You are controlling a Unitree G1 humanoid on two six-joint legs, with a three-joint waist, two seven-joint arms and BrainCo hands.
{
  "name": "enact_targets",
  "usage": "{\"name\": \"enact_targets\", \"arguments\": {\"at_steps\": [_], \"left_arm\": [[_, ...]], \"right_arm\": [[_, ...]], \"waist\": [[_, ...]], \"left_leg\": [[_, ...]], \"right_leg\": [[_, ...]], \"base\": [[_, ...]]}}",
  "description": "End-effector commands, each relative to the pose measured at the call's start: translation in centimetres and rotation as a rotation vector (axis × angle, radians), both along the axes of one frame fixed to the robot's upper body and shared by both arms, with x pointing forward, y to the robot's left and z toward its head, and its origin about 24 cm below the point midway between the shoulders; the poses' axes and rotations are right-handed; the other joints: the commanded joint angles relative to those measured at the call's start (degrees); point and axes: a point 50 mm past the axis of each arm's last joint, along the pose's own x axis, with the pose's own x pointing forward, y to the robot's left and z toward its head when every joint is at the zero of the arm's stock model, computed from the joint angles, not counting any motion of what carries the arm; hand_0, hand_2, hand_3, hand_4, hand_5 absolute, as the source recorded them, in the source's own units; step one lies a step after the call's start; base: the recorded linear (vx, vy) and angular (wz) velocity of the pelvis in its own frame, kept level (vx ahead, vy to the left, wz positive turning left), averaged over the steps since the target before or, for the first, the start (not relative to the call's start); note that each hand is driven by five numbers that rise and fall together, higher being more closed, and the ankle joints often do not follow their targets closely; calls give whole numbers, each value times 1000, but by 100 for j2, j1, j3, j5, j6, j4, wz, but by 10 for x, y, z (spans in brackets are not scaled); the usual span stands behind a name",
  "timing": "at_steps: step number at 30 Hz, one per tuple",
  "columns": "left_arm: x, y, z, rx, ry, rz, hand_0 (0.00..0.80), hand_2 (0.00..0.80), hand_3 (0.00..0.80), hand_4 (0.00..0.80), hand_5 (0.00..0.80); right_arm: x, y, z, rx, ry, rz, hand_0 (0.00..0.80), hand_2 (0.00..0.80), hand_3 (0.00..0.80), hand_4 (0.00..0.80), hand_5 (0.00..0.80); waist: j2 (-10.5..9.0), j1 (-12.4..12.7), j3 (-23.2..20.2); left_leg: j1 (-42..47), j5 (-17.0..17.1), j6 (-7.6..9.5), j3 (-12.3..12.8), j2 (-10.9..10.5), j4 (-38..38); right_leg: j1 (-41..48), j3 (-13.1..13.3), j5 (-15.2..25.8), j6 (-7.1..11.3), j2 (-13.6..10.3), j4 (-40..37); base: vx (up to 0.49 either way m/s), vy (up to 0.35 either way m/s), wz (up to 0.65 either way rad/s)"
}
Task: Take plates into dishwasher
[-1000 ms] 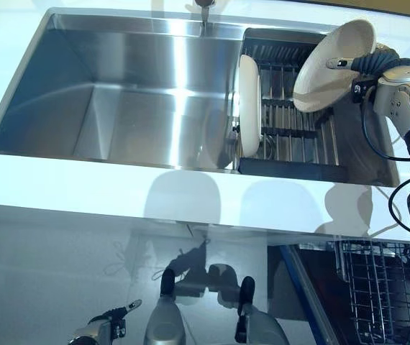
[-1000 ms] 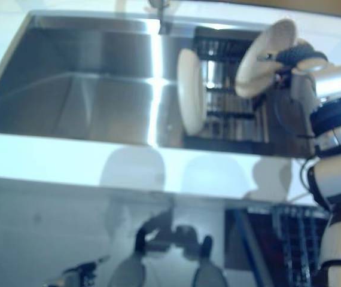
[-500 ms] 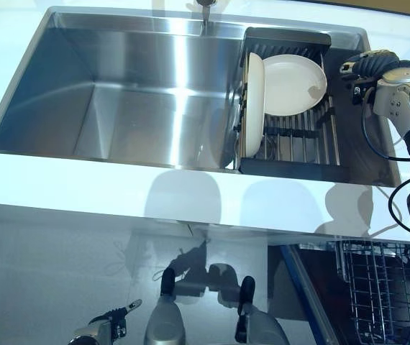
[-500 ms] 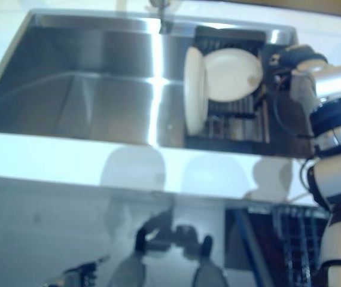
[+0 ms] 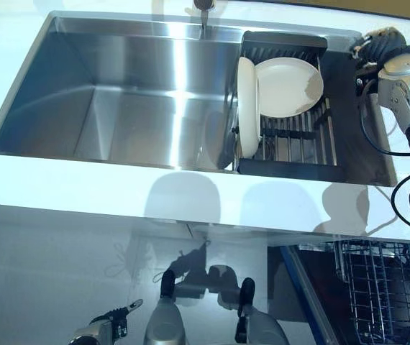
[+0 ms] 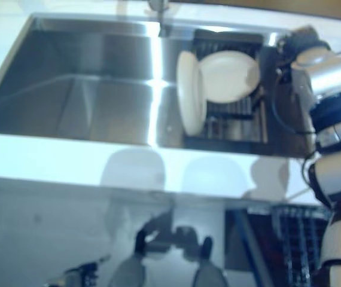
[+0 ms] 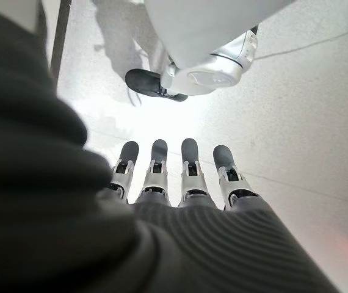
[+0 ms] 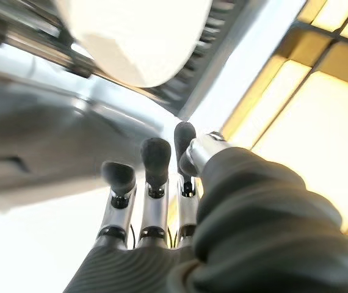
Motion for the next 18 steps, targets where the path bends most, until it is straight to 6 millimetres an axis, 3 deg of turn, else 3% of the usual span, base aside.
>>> {"name": "enact_targets", "arguments": {"at_steps": [1,8,13,18], "left_arm": [[-7,8,0,39,56,-66,0,0,0,0,0],[-11,10,-1,48,56,-80,0,0,0,0,0],[-15,11,-1,52,64,-93,0,0,0,0,0],[-23,14,-2,60,86,-110,0,0,0,0,0]], "right_arm": [[-15,13,58,-166,-200,34,0,0,0,0,0],[-14,36,60,-195,-255,182,0,0,0,0,0],[-15,47,61,-323,-259,259,0,0,0,0,0],[-26,65,75,-811,-275,241,0,0,0,0,0]], "waist": [[-301,155,-277],[-326,198,-381],[-374,219,-564],[-467,251,-749]], "left_leg": [[-73,159,62,25,-11,-43],[-22,133,70,-6,-16,-43],[90,89,75,4,-29,-43],[249,36,84,20,-12,-43]], "right_leg": [[-100,57,217,299,-358,-6],[-15,8,175,298,-350,-6],[120,-47,130,314,-369,-6],[289,-71,82,350,-373,-6]], "base": [[-16,-29,3],[-13,-17,4],[17,-9,5],[61,-8,0]]}}
